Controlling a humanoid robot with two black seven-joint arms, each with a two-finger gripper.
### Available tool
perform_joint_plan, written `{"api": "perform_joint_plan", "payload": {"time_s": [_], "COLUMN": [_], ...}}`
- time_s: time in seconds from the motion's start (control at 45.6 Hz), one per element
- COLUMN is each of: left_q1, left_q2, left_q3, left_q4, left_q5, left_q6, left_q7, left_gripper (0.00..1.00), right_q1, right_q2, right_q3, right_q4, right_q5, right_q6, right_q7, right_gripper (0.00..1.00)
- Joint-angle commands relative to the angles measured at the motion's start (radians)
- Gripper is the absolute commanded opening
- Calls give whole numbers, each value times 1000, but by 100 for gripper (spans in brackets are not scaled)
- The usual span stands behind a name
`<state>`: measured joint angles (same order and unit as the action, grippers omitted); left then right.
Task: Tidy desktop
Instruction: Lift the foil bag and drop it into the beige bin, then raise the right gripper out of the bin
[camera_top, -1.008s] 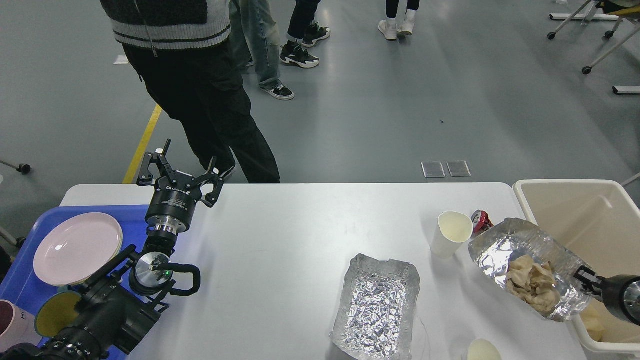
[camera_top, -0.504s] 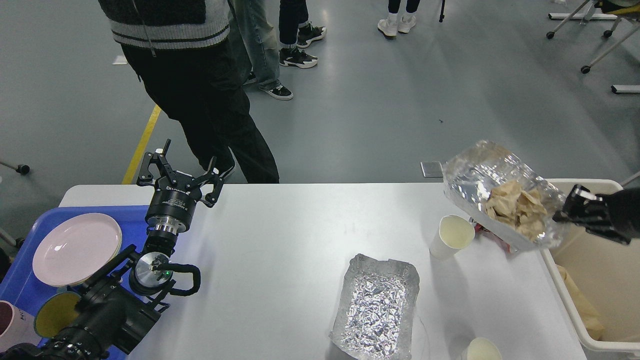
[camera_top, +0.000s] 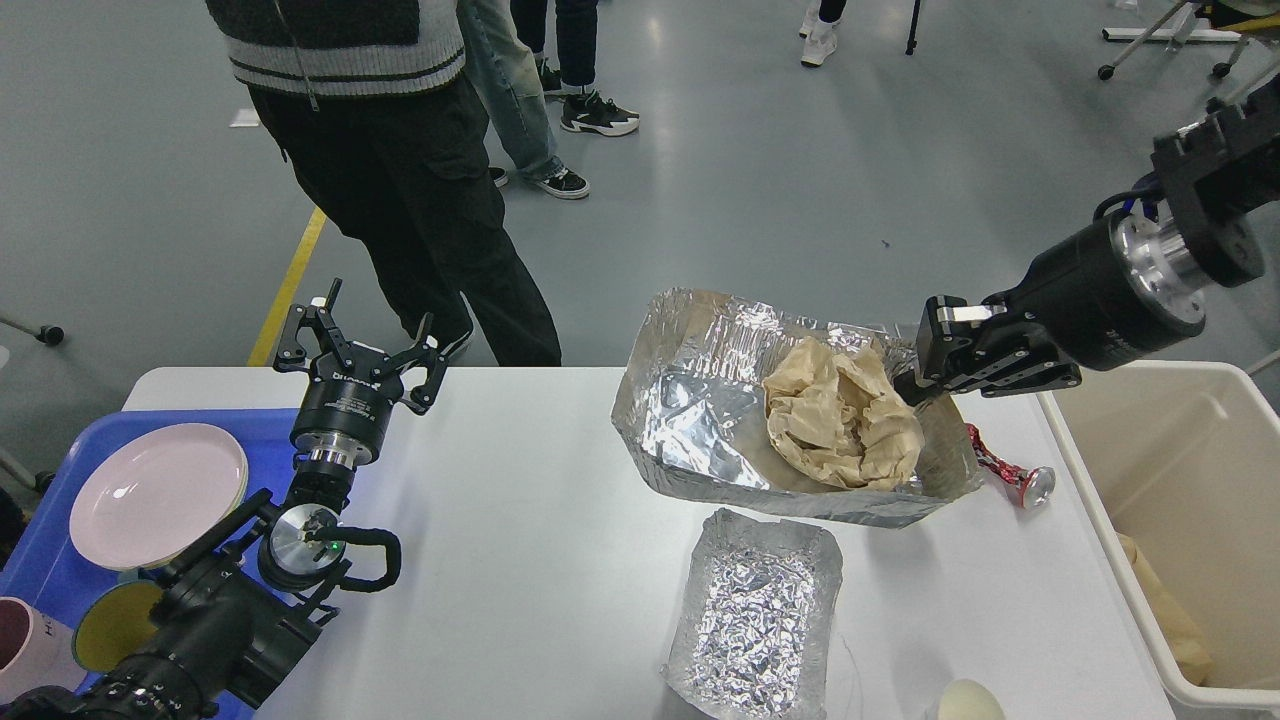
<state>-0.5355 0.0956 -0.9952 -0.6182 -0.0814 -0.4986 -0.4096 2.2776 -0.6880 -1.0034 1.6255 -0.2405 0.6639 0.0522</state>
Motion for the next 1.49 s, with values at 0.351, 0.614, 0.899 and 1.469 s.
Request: {"api": "perform_joint_plan", "payload": {"time_s": [0.351,0.614,0.899,1.469], "left_q1": [0,0,0,0], "left_q2": [1,-1,-1,-1], "left_q3": [0,0,0,0], "left_q4": [0,0,0,0], "left_q5": [0,0,2,0], "left_q6": [0,0,0,0], "left_q7": [0,0,0,0], "left_gripper": [96,96,96,96], "right_q1": [-450,-1019,-1595,-1676], "right_q2": [-202,-193,102,134], "right_q3": [-32,173,394,385], "right_q4": [-602,-1071,-1522,-1526], "right_q5": [-3,119,300,328], "right_q6": [-67,-282,-702,-757], "right_q7": [6,14,-2,-28], "right_gripper": [0,0,0,100]}}
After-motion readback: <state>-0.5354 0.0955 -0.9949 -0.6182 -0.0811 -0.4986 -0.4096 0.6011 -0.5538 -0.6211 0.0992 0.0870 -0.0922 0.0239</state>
